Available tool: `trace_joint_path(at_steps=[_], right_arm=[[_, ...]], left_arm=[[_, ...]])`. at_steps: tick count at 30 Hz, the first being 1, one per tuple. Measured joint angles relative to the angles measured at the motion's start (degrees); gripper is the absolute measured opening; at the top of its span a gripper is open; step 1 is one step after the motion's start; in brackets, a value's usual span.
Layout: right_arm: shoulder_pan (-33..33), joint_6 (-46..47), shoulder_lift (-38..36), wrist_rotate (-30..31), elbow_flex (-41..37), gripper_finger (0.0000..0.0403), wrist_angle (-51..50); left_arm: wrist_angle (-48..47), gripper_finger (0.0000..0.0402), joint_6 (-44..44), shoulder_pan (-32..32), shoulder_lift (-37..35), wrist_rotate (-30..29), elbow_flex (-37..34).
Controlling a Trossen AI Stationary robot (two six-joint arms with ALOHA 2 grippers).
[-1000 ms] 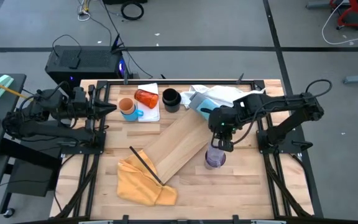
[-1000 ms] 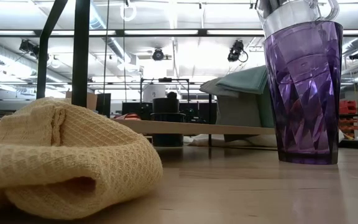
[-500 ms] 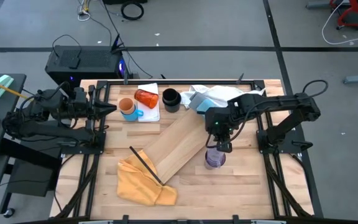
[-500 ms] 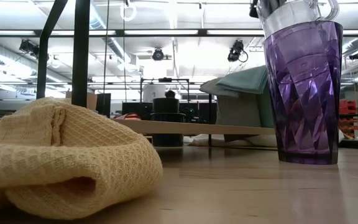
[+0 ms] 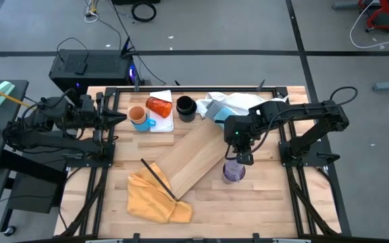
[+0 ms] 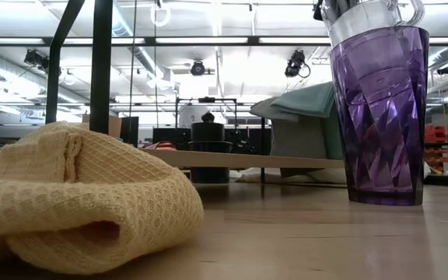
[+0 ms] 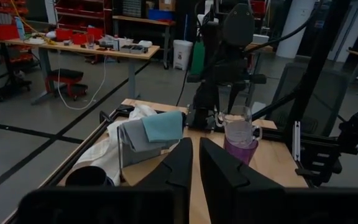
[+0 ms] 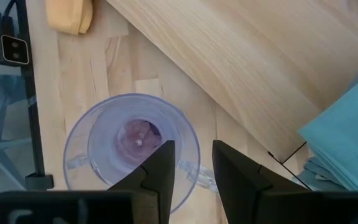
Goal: Stack small to large cups/mugs on shelf
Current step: Remove the transparent mug from the transparent mug
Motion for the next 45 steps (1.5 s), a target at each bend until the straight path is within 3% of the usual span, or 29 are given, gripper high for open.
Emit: trace_joint_path(at_steps=[45], right_arm=[[-1.88,-4.32,5.09,-4.95,-0.13,0.0108,-1.07]], left_arm=[[-0.06,0.0041,0.03,0.0,-0.02,-0.01,0.0]])
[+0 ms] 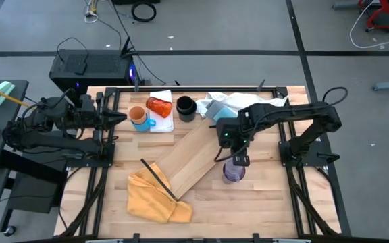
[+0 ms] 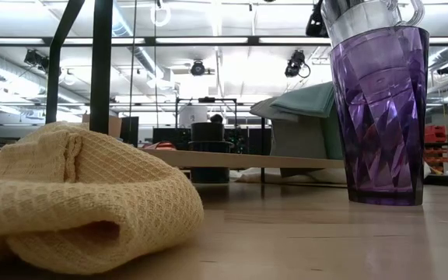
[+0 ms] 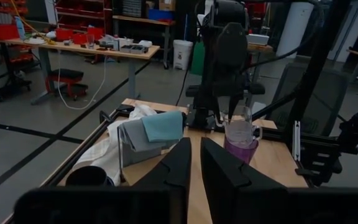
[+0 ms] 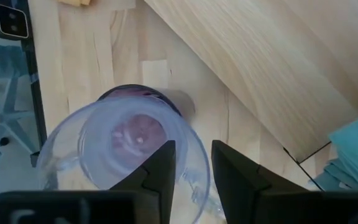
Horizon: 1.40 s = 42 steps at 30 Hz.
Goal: Stack small to large cups/mugs on shelf
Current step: Remove the transparent mug from the transparent mug
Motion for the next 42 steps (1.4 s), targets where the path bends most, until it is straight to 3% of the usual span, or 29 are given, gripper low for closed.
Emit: trace_joint_path(at_steps=[22,28,42], right_arm=[[0.0,-0.42,1.12,-4.47,-0.02,0.006,0.25],[0.0,-1.07,1.12,-4.42,-0.02,0.0009,0.16],[-0.24,-1.8,0.69,-4.25,0.01,0.0003,-0.34]], left_arm=[[-0.29,0.0042,0.15,0.0,0.0,-0.01,0.0],[-0.29,0.0045,0.19,-0.01,0.0,-0.01,0.0],[-0.29,0.0045,0.32,0.0,0.0,-0.01,0.0]])
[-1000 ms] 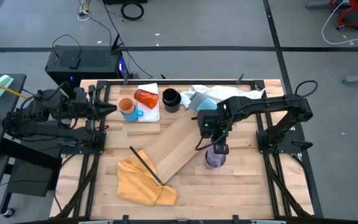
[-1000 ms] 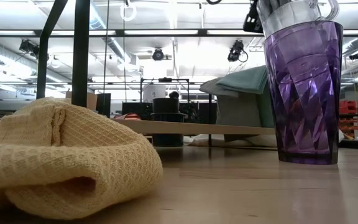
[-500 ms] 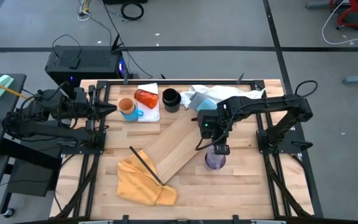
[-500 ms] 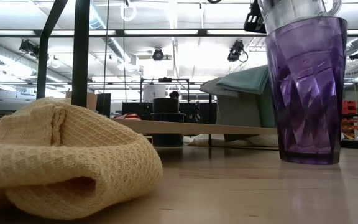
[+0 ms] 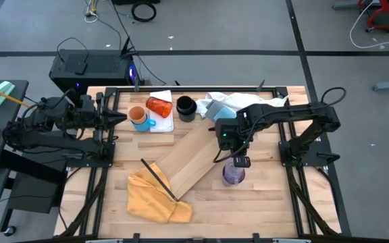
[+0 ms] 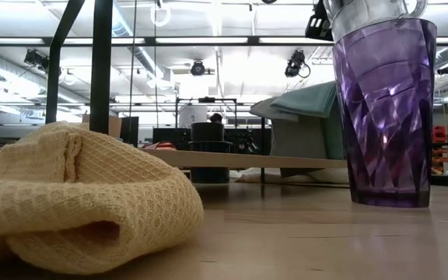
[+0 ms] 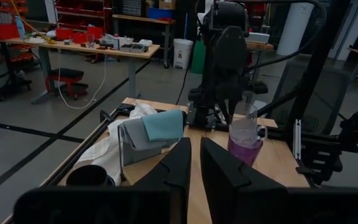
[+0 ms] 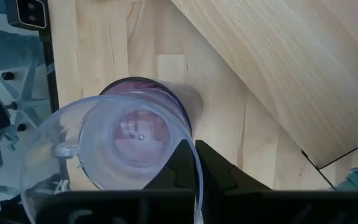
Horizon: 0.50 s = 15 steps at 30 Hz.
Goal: Stack small to large cups/mugs on shelf
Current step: Remove the transparent mug from the transparent mug
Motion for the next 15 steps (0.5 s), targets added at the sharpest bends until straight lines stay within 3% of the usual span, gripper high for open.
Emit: trace_joint_path(at_steps=[15], right_arm=[[-1.66,1.33,-1.93,1.04,7.99,0.0001,-4.11]], left_arm=[[-0.05,0.0042,1.38,-0.01,0.02,-0.22,0.0]])
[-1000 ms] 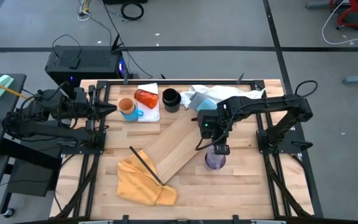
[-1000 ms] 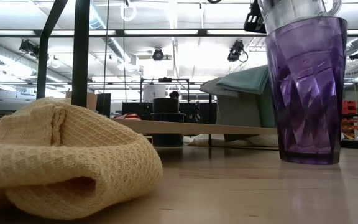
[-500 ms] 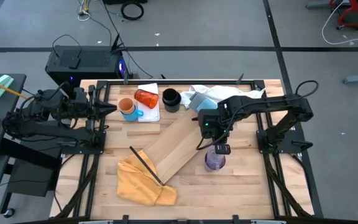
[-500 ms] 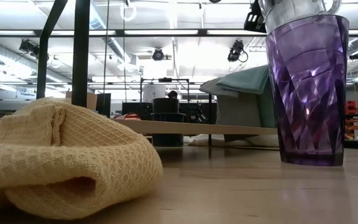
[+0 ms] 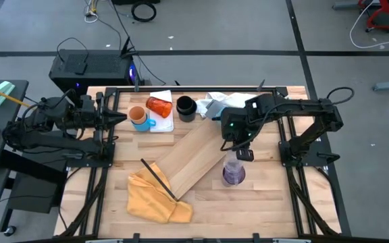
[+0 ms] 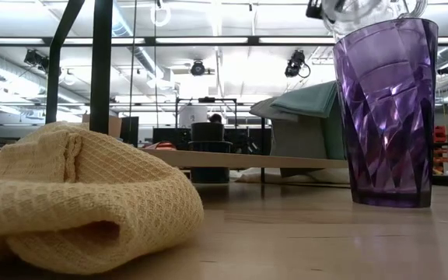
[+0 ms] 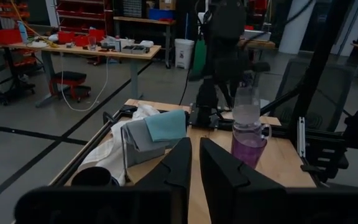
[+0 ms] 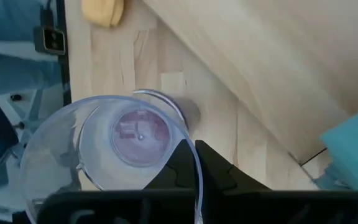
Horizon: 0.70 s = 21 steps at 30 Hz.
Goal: Stack small to large cups/mugs on shelf
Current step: Remove the transparent mug from the transparent mug
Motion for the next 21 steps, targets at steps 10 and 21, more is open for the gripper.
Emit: trace_joint_path(at_steps=[10,21], right_arm=[[4.12,3.45,-0.74,2.19,10.01,0.0,-6.52],[19.37,14.62,-0.62,9.78,9.32,0.0,-3.36]], left_arm=[[0.0,0.0035,0.46,0.0,0.0,0.0,0.0],[0.09,0.0043,0.48,0.0,0.0,0.0,0.0]])
